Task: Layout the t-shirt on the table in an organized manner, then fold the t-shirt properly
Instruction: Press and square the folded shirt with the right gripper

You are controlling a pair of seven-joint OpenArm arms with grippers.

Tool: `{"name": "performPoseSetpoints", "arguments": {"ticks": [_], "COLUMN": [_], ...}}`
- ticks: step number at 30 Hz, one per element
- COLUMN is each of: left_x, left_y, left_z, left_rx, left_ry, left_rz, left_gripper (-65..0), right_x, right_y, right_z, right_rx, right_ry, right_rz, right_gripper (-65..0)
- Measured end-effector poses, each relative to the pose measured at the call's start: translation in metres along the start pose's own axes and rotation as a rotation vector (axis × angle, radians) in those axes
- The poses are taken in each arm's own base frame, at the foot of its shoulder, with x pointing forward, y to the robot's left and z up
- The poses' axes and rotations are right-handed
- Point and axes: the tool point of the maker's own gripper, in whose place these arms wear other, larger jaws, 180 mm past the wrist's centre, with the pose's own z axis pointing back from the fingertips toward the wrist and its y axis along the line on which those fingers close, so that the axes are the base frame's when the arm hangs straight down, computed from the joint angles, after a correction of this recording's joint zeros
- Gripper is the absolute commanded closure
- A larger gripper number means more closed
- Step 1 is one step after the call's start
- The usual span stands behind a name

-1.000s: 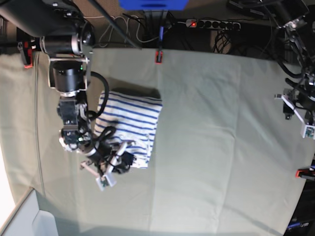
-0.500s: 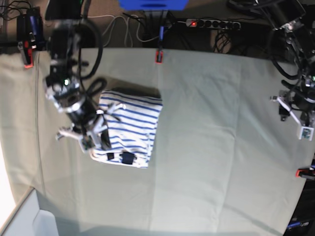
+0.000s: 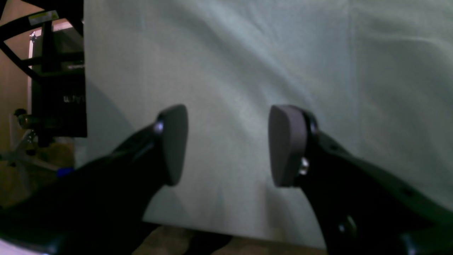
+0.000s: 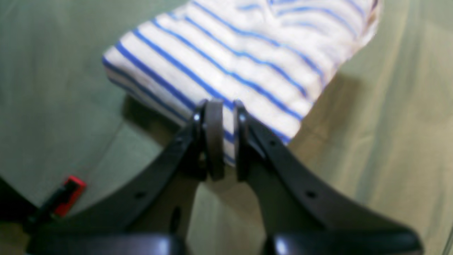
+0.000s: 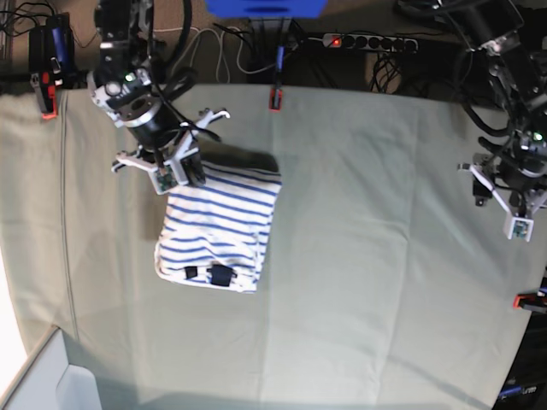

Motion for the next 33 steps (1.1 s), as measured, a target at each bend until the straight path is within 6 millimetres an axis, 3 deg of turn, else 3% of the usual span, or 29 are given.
{"name": "performPoseSetpoints", "arguments": {"ticks": [5,12,18,28,33], "left_x": [-0.007,-0.009,-0.008,-0.005,-0.005], "left_y": [0.000,0.002,0.000,0.000,0.000], "left_z": [0.003,0.006,0.006,0.005,0.005], "left_rx": [0.004,0.010,0.006,0.006,0.004], "left_ry": [0.017,0.014,0.012,0.005,0.003], "left_rz": [-0.006,-0.011,-0.012,-0.012,-0.011], "left_gripper": [-35.4,-35.4,-35.4,-35.4,-35.4], "right_x": [-0.007,-0.005,-0.011,-0.010,0.001], "right_y": [-0.027,-0.046,-0.034,-0.009,-0.012], "right_z": [-0.019,-0.038,-0.048,-0.049,-0.023], "right_rx": [-0.041,-0.050,-0.008,0.062,0.022], "right_ry": [0.014,0.022,0.024,0.025,0.018], "right_rz": [-0.051,-0.055,-0.072,-0.031,0.013], "right_gripper": [-4.0,-4.0,-4.0,-4.0,-4.0]}}
